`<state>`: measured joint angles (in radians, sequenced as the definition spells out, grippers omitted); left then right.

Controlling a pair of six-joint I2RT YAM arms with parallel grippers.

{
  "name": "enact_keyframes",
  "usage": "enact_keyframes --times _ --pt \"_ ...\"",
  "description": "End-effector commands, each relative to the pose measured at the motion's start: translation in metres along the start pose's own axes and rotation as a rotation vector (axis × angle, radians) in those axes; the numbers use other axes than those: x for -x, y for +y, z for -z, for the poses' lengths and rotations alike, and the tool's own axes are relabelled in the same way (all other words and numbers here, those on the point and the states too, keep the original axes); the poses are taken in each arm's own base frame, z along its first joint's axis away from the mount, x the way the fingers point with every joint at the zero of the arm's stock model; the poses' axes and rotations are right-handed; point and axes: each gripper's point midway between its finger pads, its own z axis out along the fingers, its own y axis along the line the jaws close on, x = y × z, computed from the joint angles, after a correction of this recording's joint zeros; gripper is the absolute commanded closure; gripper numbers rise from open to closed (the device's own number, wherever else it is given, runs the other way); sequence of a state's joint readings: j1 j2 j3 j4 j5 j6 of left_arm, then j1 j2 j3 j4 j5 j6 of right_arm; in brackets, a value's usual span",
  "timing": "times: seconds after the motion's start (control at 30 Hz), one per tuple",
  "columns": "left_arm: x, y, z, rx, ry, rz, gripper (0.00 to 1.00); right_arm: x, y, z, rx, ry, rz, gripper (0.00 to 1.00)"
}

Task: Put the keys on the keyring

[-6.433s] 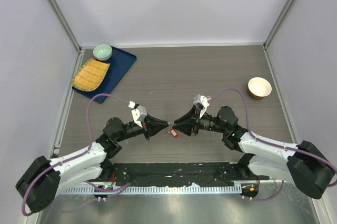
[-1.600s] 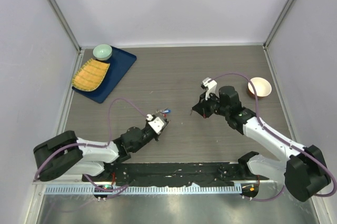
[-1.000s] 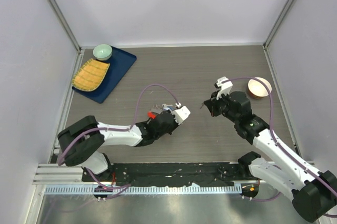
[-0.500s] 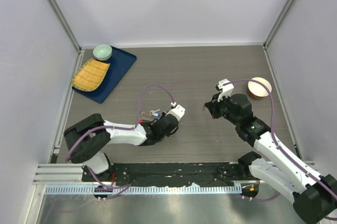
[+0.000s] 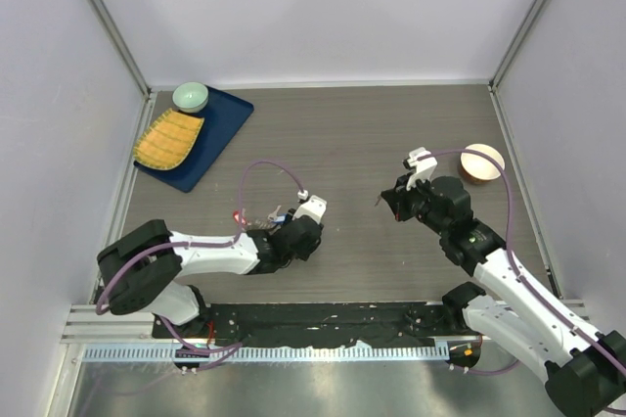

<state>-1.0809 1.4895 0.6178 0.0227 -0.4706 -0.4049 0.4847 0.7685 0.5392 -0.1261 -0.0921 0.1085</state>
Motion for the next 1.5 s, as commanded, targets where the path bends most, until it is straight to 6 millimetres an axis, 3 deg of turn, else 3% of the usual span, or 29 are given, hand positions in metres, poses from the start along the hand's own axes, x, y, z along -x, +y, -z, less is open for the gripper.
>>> enact_keyframes --times 0.0,0.1,0.5,0.93,1.13,1.47 --pt "0.014 0.01 0.017 0.045 -0.008 0.051 0.52 0.015 0.005 0.003 0.021 -0.063 -0.003 0.99" --pt "0.024 0.014 0.021 0.076 -0.021 0.073 0.52 0.016 0.005 0.004 0.021 -0.066 -0.005 0.99" --pt "0.028 0.007 0.019 0.01 -0.006 -0.038 0.55 0.013 0.008 0.002 0.038 -0.063 -0.006 0.99" --pt "0.018 0.011 0.014 0.008 0.041 -0.158 0.71 0.014 0.012 0.002 0.06 -0.068 -0.003 0.99" --pt "0.015 0.003 0.012 -0.036 0.047 -0.17 0.71 0.014 0.012 0.002 0.064 -0.067 -0.003 0.99" --pt "0.007 0.012 0.0 0.015 0.076 -0.175 0.69 0.013 0.012 0.001 0.066 -0.064 -0.003 0.99"
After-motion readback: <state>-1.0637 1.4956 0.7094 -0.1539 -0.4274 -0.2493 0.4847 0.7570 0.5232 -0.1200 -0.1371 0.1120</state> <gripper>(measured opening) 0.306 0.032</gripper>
